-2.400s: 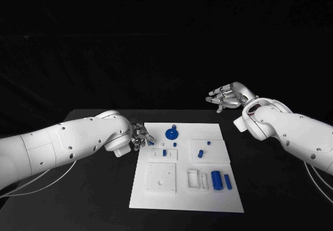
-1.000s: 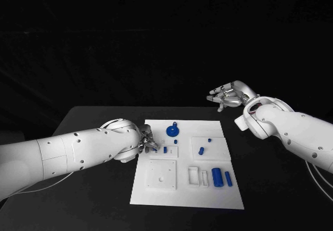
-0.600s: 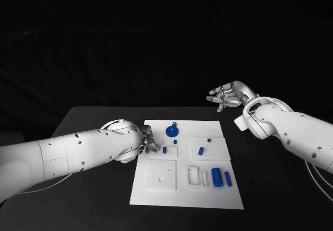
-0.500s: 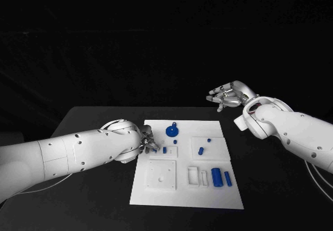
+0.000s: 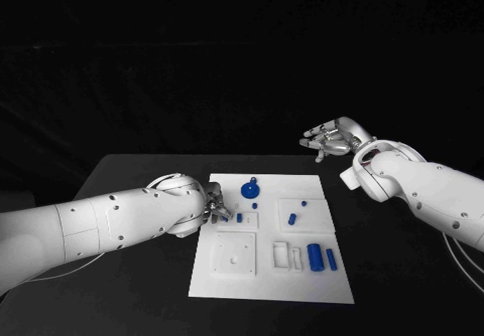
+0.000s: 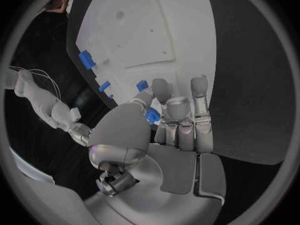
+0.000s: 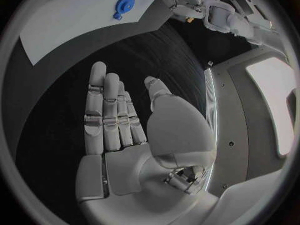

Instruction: Assemble the parts on the task board

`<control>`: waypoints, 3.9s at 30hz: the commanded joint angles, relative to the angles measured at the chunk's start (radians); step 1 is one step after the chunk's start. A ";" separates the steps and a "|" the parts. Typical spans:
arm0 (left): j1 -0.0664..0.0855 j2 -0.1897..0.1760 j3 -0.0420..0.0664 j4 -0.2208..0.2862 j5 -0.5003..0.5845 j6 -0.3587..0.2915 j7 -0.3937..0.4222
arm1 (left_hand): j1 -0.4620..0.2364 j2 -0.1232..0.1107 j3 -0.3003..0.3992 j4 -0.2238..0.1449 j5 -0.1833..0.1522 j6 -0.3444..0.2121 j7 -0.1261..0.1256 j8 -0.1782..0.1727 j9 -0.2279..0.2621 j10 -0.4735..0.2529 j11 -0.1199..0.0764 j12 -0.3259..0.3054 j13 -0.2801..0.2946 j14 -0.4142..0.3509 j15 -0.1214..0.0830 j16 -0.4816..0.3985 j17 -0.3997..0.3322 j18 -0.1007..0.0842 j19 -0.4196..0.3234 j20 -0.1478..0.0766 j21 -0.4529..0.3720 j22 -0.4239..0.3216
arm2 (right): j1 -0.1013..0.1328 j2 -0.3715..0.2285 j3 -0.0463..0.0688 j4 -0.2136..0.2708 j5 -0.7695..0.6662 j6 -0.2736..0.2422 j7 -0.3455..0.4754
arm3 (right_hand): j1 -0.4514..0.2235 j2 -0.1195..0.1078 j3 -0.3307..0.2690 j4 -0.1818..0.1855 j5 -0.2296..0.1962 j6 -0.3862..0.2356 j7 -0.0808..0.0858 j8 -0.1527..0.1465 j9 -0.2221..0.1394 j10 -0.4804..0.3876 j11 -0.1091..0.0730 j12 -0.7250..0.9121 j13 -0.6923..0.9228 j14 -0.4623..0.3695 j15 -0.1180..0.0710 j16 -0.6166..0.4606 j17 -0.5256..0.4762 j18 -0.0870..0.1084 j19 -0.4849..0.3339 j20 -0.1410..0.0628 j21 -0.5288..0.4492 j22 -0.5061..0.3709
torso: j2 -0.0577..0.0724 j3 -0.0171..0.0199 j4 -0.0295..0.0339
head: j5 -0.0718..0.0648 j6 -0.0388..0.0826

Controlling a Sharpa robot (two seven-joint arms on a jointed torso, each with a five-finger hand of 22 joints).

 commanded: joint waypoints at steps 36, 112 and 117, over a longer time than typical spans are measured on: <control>-0.010 0.003 -0.005 0.003 0.007 0.080 -0.035 | -0.012 -0.015 0.038 -0.029 -0.005 0.073 -0.058 -0.022 -0.025 0.047 -0.003 0.006 -0.013 0.003 0.002 0.003 -0.014 0.024 -0.002 0.009 0.013 0.019 | -0.003 0.001 0.000 0.000 0.001 0.014 0.012 | 0.003 -0.002 0.003 0.004 0.007 -0.007 -0.001 0.003 -0.001 -0.008 -0.002 -0.002 -0.001 -0.005 0.002 0.003 -0.002 0.013 0.025 0.006 0.006 -0.008 | 0.000 0.0012 -0.0009 | 0.001 0.000; -0.009 0.051 -0.004 -0.094 0.022 0.125 -0.031 | -0.037 -0.150 -0.036 0.224 -0.208 0.106 -0.067 -0.031 -0.041 0.047 -0.008 0.009 -0.015 0.002 -0.003 0.005 -0.018 0.009 0.005 -0.002 -0.002 0.018 | -0.007 0.004 0.000 -0.004 0.004 0.014 0.014 | 0.001 -0.001 0.000 0.007 0.007 -0.016 0.000 0.003 -0.002 -0.009 -0.001 -0.001 -0.001 -0.005 0.002 0.002 -0.003 0.013 0.025 0.007 0.007 -0.012 | 0.000 0.0004 -0.0004 | -0.009 0.001; -0.009 0.058 -0.004 -0.104 0.022 0.131 -0.031 | -0.032 -0.174 -0.029 0.260 -0.246 0.109 -0.066 -0.029 -0.039 0.047 -0.007 0.009 -0.015 0.002 -0.003 0.004 -0.018 0.009 0.005 -0.002 -0.002 0.018 | -0.007 0.004 0.000 -0.005 0.005 0.014 0.014 | 0.001 -0.001 0.000 0.007 0.007 -0.016 0.000 0.003 -0.002 -0.009 -0.001 -0.001 -0.001 -0.005 0.002 0.002 -0.003 0.013 0.025 0.007 0.007 -0.012 | 0.001 0.0008 -0.0012 | -0.009 0.002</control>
